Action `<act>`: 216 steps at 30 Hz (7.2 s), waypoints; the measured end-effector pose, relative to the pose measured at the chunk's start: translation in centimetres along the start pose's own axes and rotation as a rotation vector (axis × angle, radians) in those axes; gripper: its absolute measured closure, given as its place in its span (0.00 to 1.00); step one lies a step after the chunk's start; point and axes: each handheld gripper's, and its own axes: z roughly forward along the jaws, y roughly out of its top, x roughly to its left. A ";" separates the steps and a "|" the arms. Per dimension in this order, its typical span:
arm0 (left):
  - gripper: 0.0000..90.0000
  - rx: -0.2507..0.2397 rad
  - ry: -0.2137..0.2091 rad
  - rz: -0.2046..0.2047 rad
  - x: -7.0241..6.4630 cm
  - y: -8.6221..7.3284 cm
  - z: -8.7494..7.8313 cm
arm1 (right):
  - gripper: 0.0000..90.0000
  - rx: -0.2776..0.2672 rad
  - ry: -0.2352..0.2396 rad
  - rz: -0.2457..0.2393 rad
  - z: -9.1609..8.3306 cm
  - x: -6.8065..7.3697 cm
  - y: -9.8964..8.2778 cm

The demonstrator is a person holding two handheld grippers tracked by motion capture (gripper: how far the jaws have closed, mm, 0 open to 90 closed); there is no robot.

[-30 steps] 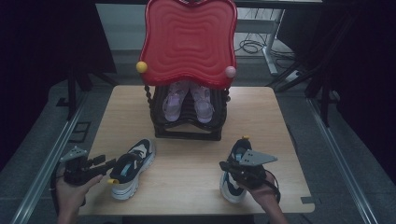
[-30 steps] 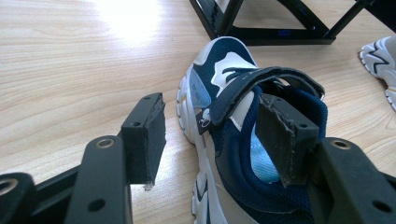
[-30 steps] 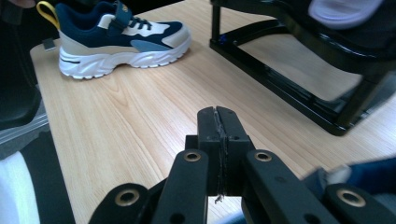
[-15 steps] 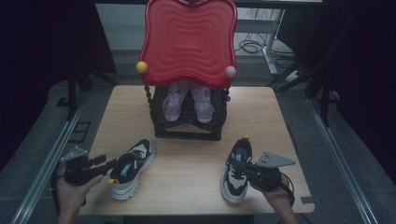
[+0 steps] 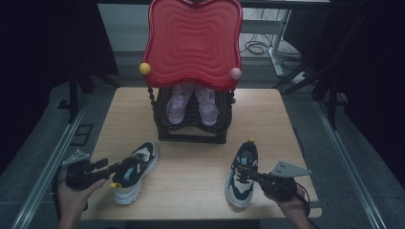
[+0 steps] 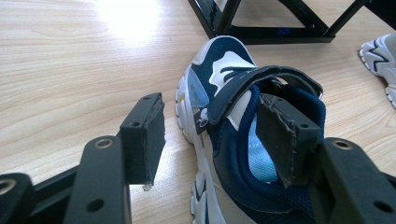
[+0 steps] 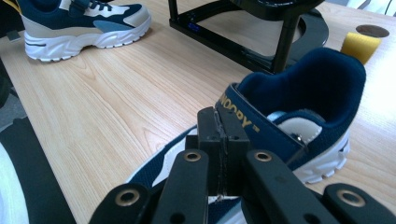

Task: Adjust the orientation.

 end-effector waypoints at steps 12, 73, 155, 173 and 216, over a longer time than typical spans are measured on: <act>0.46 0.005 -0.002 0.000 0.0 0.0 0.0 | 0.99 0.025 -0.009 0.013 -0.4 -0.4 -1.2; 0.46 0.026 -0.011 -0.003 0.0 -0.2 0.6 | 0.99 0.074 0.002 -0.041 8.0 4.9 -1.1; 0.46 0.016 -0.001 -0.005 0.4 -0.4 0.2 | 0.99 -0.123 -0.208 0.192 1.2 -7.1 0.3; 0.46 0.019 -0.007 -0.009 0.5 -0.4 0.3 | 1.00 -0.061 -0.164 0.169 2.4 -7.6 -1.3; 0.46 -0.008 -0.029 -0.022 0.6 -0.4 -0.3 | 0.99 -0.052 -0.129 0.109 -0.9 -2.3 -3.6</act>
